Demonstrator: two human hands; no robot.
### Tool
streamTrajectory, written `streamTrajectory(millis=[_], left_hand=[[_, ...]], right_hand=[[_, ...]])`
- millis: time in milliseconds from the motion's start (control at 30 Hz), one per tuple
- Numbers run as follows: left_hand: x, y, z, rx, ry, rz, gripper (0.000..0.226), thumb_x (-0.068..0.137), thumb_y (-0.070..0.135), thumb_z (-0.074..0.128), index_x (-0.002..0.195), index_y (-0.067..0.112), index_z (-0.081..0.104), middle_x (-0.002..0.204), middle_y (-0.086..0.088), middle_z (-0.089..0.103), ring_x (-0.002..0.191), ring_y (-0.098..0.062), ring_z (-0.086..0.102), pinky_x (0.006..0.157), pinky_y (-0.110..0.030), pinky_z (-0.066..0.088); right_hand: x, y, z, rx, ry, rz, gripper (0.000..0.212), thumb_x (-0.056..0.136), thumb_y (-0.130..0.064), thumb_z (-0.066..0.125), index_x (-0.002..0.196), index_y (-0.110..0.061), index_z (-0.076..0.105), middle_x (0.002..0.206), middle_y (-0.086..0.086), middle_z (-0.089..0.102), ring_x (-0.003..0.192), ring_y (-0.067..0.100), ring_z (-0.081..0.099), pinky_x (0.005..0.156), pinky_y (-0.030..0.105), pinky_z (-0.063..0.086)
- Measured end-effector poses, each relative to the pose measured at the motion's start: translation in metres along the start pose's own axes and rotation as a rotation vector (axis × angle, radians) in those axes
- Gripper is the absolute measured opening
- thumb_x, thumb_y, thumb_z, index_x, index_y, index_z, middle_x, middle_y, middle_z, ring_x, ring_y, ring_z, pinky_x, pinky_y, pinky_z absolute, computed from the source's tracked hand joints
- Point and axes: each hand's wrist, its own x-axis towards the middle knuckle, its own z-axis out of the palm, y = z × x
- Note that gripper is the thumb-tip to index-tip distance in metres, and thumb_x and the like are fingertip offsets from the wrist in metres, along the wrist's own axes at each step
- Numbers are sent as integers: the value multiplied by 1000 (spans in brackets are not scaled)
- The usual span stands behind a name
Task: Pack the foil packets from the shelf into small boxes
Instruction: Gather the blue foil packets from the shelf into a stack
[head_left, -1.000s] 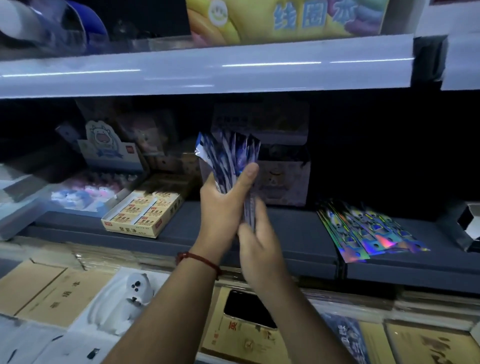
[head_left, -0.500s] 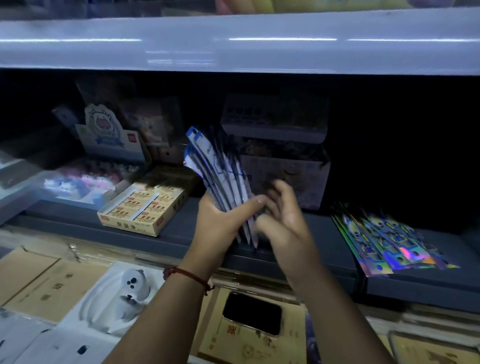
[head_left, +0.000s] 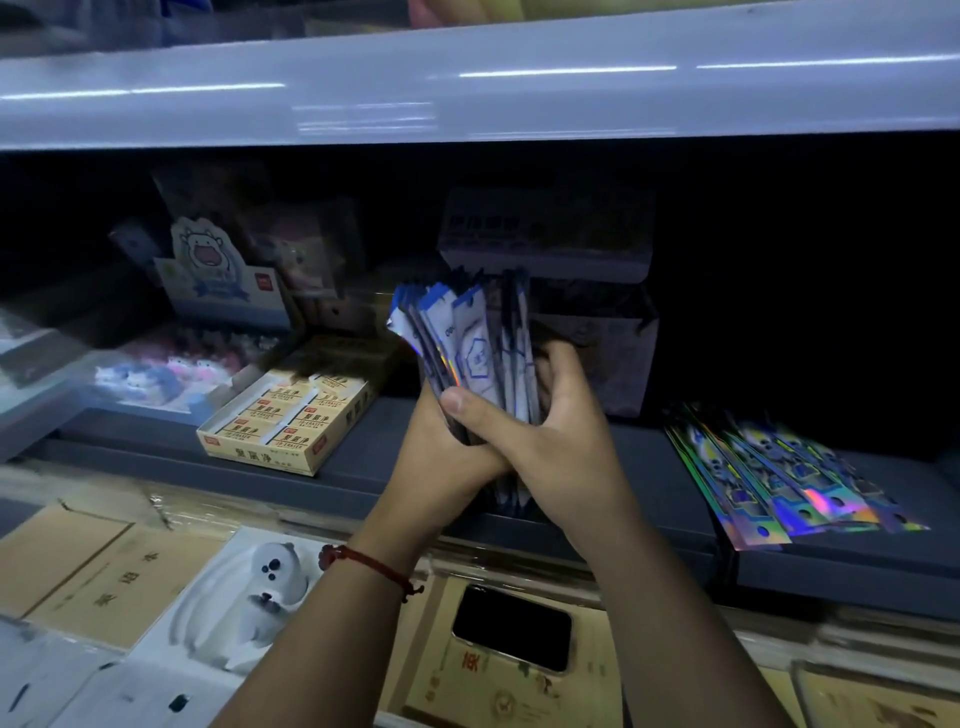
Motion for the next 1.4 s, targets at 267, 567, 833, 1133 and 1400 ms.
streamTrajectory(millis=[267, 567, 833, 1133, 1400], left_hand=[[3, 6, 17, 134, -13, 11, 24, 93, -1, 59, 114, 11, 63, 95, 20, 73, 91, 4, 69, 75, -12, 53], [4, 4, 10, 103, 69, 76, 46, 84, 2, 66, 129, -1, 57, 113, 0, 72, 110, -12, 68, 95, -33, 57], [-5, 5, 14, 99, 108, 33, 47, 89, 4, 70, 133, 10, 56, 119, 3, 71, 115, -8, 67, 96, -24, 53], [-5, 6, 13, 142, 54, -23, 39, 79, 2, 79, 114, 9, 63, 93, 10, 76, 88, -7, 73, 73, -16, 54], [-3, 11, 11, 241, 54, -21, 34, 84, 9, 75, 114, 22, 63, 103, 19, 74, 99, 3, 69, 83, -14, 53]], right_hand=[[1, -2, -7, -64, -59, 35, 53, 79, -25, 87, 123, -24, 56, 111, -14, 71, 94, -7, 68, 68, 7, 51], [1, -2, -9, 14, -71, -11, 52, 85, -13, 82, 131, -16, 58, 116, -4, 76, 110, 9, 71, 101, 35, 56], [2, -8, -9, -103, -145, 0, 45, 97, -48, 64, 137, -29, 57, 126, -12, 70, 118, 2, 64, 108, 33, 50], [1, 0, -15, -102, -179, 7, 56, 88, -58, 61, 134, -26, 61, 124, -11, 72, 117, 2, 65, 108, 34, 50], [3, 5, -11, -100, -146, -20, 51, 87, -51, 64, 130, -24, 63, 117, -13, 74, 110, -3, 67, 98, 19, 51]])
